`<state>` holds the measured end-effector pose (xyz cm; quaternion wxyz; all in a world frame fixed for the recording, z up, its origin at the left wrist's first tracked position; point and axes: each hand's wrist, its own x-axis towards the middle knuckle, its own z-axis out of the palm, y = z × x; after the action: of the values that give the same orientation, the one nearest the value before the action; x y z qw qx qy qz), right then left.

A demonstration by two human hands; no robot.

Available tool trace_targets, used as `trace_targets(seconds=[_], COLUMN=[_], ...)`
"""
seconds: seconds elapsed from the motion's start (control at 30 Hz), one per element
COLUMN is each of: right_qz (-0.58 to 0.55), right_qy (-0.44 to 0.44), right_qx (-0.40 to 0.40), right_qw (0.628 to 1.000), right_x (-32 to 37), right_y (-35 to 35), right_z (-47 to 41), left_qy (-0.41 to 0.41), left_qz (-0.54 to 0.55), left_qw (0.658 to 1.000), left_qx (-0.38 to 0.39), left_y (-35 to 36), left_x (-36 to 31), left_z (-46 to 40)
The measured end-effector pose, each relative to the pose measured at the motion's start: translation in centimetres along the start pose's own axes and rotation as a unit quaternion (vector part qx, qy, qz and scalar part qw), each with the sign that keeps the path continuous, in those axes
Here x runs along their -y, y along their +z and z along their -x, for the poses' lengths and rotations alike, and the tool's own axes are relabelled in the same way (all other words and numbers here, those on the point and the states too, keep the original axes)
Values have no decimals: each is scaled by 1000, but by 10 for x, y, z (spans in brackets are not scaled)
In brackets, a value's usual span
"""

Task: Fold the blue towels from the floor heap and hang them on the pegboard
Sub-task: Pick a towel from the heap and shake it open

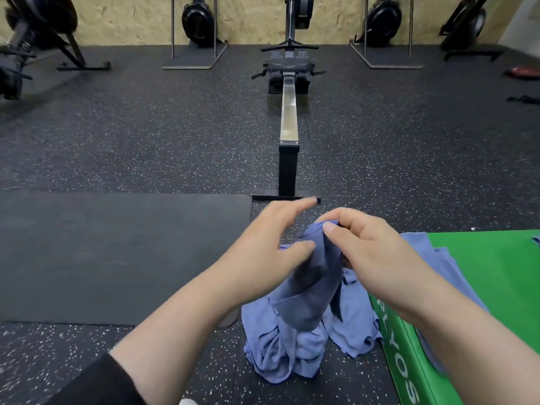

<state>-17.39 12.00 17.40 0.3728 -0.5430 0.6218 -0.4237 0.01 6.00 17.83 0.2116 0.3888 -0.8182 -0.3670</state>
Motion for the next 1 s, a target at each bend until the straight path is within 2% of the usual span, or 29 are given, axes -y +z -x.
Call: trace_targets(seconds=[0.07, 0.23, 0.53, 0.7, 0.83, 1.0], right_qz=[-4, 13, 190, 188, 173, 172], right_qy=[-15, -39, -69, -67, -60, -57], right_qx=[30, 76, -66, -131, -146, -169], right_qw=[999, 996, 977, 971, 972, 969], right_x=[2, 1, -5, -3, -1, -1], right_y=[-3, -10, -26, -35, -40, -40], right_z=[1, 3, -1, 0, 4, 10], left_qy=[4, -6, -64, -102, -110, -115], left_qz=[-6, -12, 30, 12, -27, -18], left_qw=[998, 1000, 996, 994, 993, 993], left_qx=[64, 15, 48, 42, 41, -11], left_y=[-2, 2, -9, -20, -28, -29], left_x=[2, 5, 9, 13, 10, 2], left_z=[2, 4, 5, 13, 22, 30])
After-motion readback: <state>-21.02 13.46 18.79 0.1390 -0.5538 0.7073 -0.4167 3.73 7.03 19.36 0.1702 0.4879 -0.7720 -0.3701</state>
